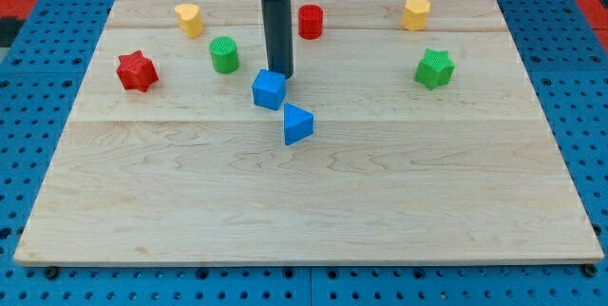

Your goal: Move the blue cube towards the bottom left of the board

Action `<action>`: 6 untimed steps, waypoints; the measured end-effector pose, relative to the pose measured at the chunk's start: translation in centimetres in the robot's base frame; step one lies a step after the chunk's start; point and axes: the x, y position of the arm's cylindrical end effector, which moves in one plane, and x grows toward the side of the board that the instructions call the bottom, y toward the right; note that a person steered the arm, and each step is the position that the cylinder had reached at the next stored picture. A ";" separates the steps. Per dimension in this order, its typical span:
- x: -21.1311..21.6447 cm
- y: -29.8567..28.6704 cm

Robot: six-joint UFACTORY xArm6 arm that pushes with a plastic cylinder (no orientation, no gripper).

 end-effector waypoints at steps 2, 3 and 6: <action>5.8 -5.1; 7.6 -8.3; 12.2 -4.2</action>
